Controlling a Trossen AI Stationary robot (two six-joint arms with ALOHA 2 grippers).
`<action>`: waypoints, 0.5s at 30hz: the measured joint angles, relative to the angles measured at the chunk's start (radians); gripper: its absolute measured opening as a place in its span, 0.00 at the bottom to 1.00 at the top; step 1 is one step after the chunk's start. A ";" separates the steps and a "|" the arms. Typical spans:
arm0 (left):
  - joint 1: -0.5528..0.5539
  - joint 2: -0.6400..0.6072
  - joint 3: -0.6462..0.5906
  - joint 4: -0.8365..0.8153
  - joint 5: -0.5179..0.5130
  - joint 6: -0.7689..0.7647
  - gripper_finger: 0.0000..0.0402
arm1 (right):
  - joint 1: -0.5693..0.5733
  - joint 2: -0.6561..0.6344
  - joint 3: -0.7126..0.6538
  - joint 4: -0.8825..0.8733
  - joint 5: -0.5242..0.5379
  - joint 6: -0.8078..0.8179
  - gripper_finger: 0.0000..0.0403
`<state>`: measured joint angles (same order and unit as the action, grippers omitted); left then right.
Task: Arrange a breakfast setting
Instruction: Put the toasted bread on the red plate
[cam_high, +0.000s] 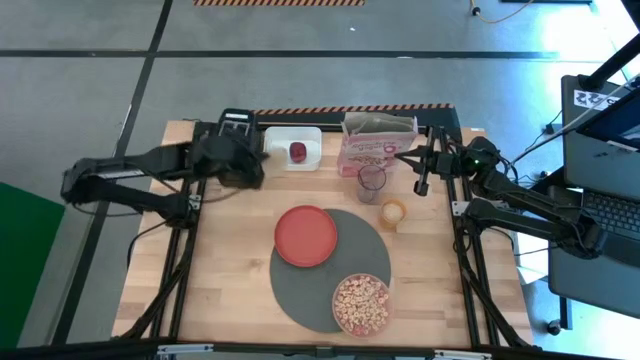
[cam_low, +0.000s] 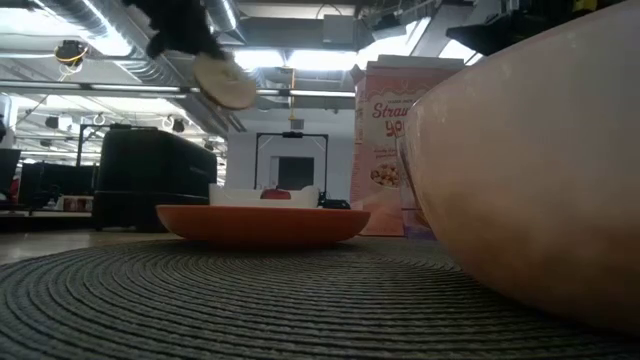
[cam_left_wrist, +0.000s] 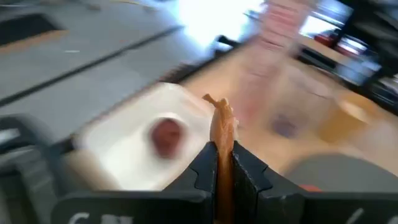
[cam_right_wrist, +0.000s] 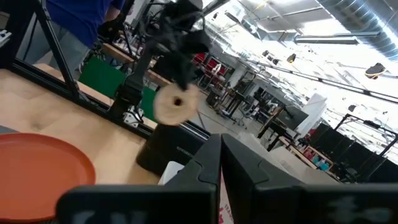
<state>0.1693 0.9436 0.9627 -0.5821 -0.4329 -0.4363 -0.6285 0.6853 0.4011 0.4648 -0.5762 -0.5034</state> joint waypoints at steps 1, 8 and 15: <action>-0.040 0.027 0.000 0.030 0.016 -0.001 0.04 | 0.000 0.000 0.000 0.000 0.000 0.000 0.04; -0.274 0.288 -0.042 0.346 0.078 -0.046 0.04 | 0.001 0.000 0.000 -0.001 0.000 0.000 0.04; -0.371 0.500 -0.042 0.393 0.017 -0.255 0.03 | 0.000 0.000 0.000 -0.005 -0.011 0.002 0.04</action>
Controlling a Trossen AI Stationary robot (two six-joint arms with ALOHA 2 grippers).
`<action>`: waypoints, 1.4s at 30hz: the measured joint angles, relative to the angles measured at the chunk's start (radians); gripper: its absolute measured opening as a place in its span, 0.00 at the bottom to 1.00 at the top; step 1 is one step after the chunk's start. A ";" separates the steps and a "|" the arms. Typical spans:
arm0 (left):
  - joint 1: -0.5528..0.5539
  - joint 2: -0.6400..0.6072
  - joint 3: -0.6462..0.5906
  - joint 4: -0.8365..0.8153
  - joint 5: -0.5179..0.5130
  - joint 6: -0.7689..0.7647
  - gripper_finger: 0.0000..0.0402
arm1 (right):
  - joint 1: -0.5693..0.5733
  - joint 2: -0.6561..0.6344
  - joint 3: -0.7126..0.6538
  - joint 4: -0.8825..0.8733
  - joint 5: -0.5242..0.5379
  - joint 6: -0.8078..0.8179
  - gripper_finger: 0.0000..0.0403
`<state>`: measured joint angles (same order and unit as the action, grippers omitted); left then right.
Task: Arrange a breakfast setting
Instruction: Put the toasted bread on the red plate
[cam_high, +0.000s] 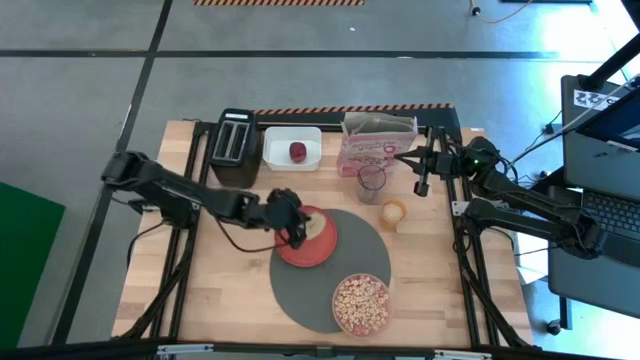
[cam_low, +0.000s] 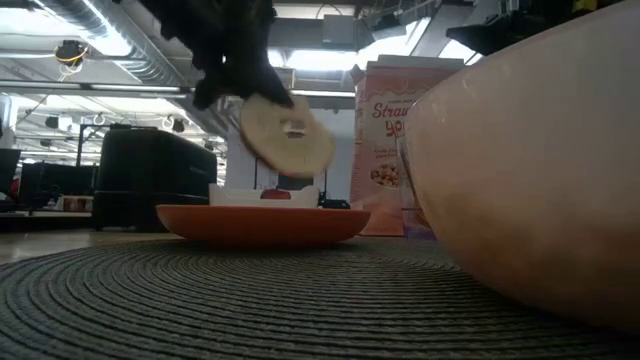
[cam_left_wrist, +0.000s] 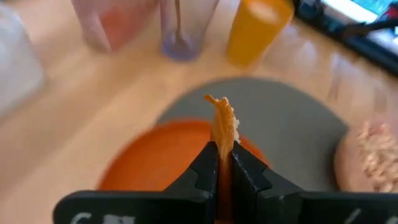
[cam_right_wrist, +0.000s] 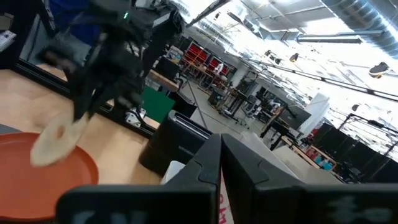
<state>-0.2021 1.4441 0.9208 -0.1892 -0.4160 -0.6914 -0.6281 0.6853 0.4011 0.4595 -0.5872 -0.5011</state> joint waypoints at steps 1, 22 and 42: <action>-0.004 0.021 -0.001 0.009 0.008 -0.011 0.03 | 0.000 0.000 0.000 0.000 0.000 0.000 0.04; 0.027 0.128 -0.001 0.082 0.180 -0.061 0.02 | 0.000 0.000 0.000 0.014 0.012 -0.001 0.04; 0.041 0.251 0.000 0.156 0.250 -0.068 0.12 | 0.000 0.000 0.000 0.013 0.012 -0.002 0.04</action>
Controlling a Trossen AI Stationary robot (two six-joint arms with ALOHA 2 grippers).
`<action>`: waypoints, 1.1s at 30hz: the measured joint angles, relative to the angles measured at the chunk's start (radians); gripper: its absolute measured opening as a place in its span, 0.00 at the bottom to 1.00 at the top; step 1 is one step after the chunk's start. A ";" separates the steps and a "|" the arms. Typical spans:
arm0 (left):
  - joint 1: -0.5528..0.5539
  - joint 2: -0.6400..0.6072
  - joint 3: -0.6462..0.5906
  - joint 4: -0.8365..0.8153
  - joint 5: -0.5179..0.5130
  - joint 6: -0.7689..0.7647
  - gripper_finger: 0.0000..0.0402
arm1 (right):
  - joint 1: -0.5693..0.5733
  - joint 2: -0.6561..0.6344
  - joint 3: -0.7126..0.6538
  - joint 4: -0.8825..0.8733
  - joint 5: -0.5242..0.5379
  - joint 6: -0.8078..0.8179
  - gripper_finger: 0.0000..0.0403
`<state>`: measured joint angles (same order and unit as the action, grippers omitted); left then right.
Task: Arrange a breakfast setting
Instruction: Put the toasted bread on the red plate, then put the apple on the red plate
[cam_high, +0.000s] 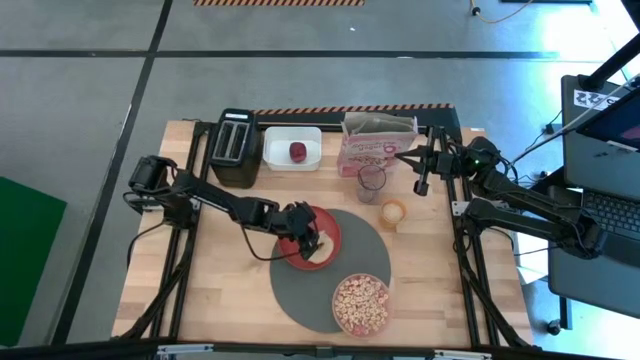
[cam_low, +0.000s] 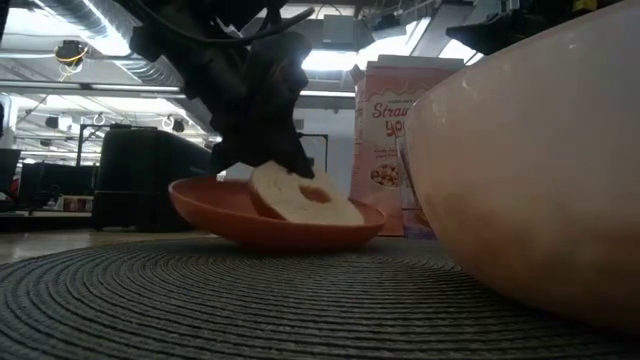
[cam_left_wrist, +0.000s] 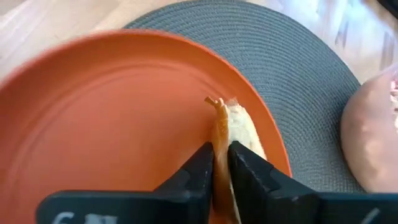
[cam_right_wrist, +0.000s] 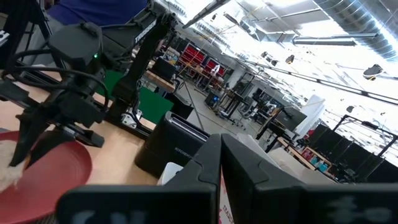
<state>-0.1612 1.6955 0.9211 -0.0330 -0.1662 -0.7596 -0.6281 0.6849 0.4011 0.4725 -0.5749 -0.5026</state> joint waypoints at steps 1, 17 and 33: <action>0.000 0.000 0.000 0.000 -0.002 0.004 0.13 | 0.000 0.000 0.000 0.000 0.000 0.000 0.04; -0.001 0.000 -0.001 -0.049 -0.034 0.037 0.34 | 0.000 0.000 0.000 -0.003 0.000 0.000 0.04; 0.012 -0.043 0.026 -0.065 -0.325 0.233 0.48 | 0.000 0.000 0.000 -0.004 0.000 0.000 0.04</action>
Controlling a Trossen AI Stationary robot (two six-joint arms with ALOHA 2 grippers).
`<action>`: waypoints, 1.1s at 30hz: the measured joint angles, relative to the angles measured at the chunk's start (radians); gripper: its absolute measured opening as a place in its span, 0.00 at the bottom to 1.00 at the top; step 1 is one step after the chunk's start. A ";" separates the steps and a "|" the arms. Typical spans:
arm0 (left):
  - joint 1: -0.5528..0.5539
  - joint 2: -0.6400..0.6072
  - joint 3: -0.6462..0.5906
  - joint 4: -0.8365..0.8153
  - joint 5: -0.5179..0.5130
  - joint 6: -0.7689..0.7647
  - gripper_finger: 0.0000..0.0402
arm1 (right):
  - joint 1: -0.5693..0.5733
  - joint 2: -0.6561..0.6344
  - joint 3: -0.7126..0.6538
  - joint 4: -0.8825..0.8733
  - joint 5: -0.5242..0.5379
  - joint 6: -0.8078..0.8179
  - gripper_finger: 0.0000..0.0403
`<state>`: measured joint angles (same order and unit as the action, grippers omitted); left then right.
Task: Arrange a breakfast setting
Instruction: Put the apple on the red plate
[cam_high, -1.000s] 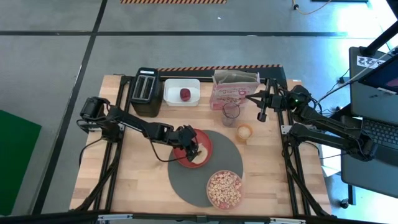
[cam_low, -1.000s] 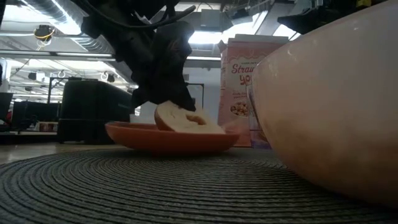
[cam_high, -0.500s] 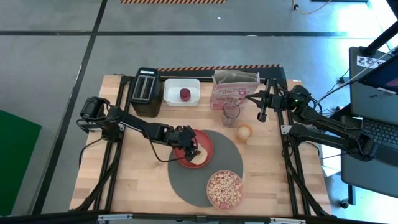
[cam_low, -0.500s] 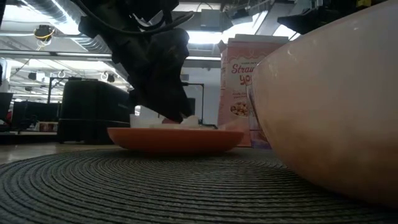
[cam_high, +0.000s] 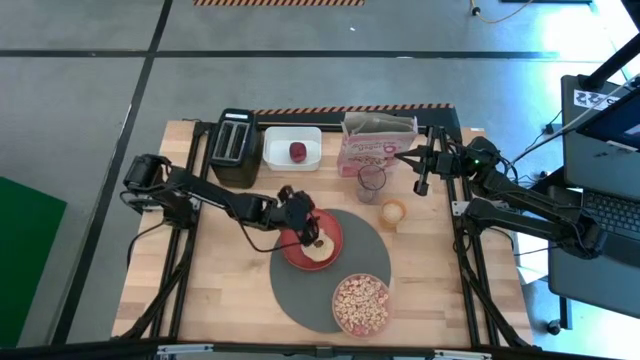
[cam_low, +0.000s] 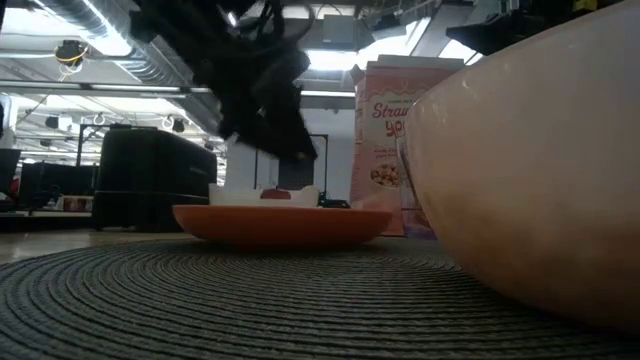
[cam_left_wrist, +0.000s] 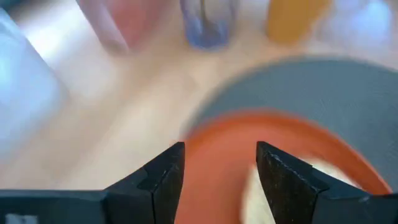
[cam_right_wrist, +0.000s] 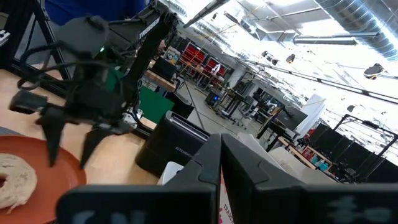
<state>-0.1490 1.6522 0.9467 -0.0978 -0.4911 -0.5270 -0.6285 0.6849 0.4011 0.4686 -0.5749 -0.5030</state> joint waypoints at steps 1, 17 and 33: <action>0.007 -0.008 0.014 0.003 -0.031 0.047 0.48 | 0.000 0.000 0.000 0.000 0.000 0.000 0.04; 0.085 -0.033 0.205 0.105 -0.384 0.659 0.48 | 0.000 0.000 0.000 -0.061 0.007 0.000 0.04; 0.358 -0.032 0.207 -0.053 -0.308 0.557 0.53 | 0.000 0.000 0.000 -0.034 0.007 -0.003 0.04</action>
<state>0.2095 1.6203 1.1534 -0.1512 -0.7988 0.0303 -0.6285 0.6850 0.4007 0.4343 -0.5674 -0.5056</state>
